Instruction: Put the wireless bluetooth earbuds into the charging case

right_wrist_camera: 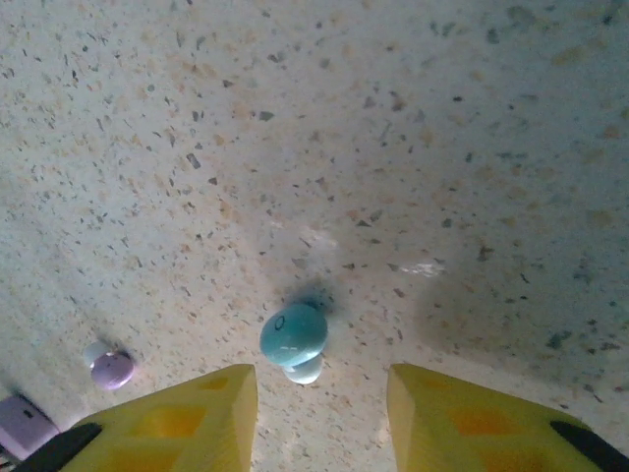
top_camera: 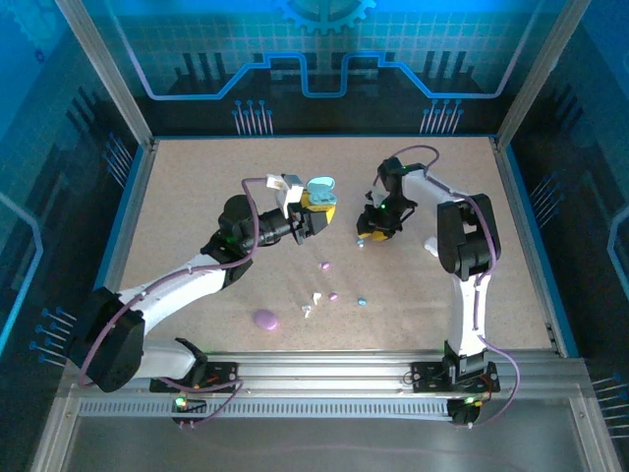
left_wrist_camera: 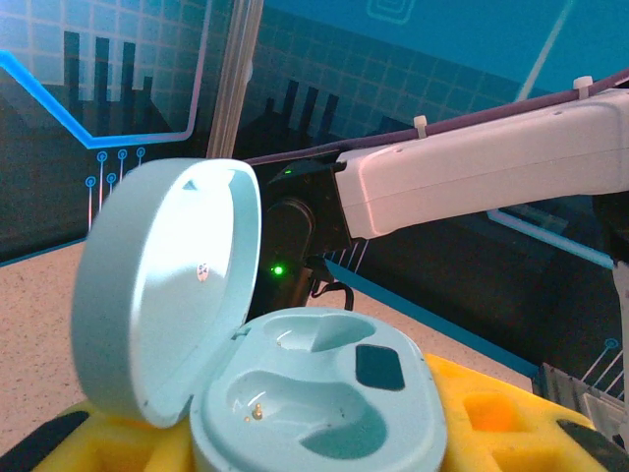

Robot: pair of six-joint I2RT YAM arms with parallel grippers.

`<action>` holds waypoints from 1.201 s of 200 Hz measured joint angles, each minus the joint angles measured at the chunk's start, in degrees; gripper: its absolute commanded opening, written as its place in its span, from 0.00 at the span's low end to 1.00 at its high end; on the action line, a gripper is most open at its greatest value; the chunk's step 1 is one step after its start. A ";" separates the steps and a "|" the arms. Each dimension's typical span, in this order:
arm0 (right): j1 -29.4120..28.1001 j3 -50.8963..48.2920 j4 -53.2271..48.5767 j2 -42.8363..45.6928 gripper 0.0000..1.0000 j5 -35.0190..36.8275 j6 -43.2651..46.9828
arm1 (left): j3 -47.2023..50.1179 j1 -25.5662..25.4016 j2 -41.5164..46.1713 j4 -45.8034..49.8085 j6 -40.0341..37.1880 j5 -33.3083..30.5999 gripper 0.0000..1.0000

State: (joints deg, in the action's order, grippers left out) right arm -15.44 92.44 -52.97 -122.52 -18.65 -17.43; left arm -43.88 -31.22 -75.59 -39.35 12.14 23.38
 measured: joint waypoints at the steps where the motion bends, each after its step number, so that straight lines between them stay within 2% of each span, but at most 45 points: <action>1: -0.04 0.04 0.02 0.00 0.43 0.09 -0.02 | 0.00 0.00 0.00 0.00 0.00 0.00 0.34; 95: -3.28 2.75 0.15 -2.73 0.36 4.81 -6.56 | 0.66 0.00 0.15 -0.39 -0.02 -0.02 0.34; 121: -3.93 4.44 0.00 -3.50 0.33 5.25 -6.56 | 0.96 0.00 0.33 -0.44 -0.02 -0.02 0.34; 240: -5.64 9.25 -4.11 -6.47 0.31 8.20 -2.69 | 0.96 0.11 0.59 -0.87 -0.02 -0.02 0.34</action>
State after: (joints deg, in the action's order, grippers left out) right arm -21.08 101.69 -57.08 -128.99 -10.46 -20.12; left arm -42.92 -31.11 -75.00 -40.23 12.12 23.35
